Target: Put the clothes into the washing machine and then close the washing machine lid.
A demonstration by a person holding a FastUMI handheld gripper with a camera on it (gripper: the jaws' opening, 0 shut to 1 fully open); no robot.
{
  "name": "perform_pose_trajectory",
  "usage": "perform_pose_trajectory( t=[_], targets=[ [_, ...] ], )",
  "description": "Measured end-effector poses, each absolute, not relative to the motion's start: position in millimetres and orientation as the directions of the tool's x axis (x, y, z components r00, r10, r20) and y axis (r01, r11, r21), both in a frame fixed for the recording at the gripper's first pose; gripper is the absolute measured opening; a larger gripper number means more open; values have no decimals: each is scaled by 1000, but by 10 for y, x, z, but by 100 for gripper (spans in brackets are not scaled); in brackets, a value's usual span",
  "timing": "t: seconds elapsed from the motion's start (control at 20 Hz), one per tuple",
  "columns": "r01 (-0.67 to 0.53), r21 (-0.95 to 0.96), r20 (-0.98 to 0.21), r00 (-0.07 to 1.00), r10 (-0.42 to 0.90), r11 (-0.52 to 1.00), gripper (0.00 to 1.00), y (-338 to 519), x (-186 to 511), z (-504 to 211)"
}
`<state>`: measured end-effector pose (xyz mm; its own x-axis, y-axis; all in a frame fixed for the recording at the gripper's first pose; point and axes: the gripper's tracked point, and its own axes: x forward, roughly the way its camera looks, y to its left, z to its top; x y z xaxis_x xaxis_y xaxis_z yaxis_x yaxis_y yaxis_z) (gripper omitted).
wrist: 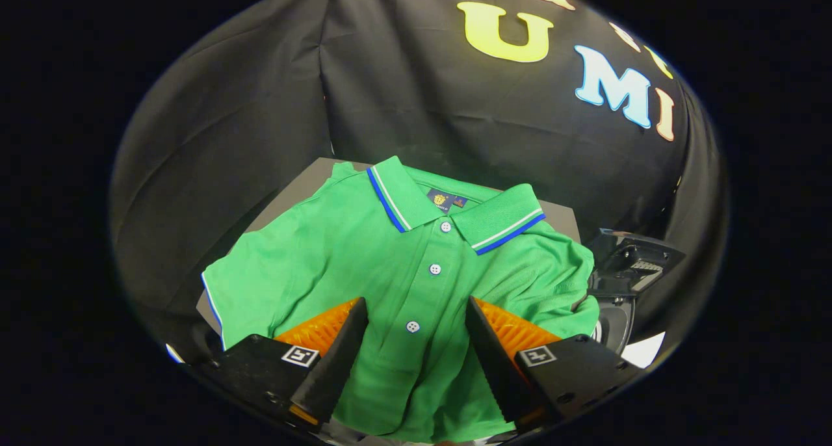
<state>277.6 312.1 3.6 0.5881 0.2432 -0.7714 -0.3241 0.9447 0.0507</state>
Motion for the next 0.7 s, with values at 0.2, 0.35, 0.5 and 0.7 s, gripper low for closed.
perform_pose_trajectory(
  t=[0.2, 0.35, 0.5, 0.7],
  targets=[
    [-366, 34, -757, 598, 262, 930, 71, 3165, 2780, 28],
    [-398, 16, -758, 594, 271, 917, 39, 3177, 2809, 48],
    [-399, -12, -744, 616, 258, 917, 14, 3152, 2784, 64],
    [-442, -95, -708, 660, 252, 892, 2, 3167, 2783, 95]
  ],
)
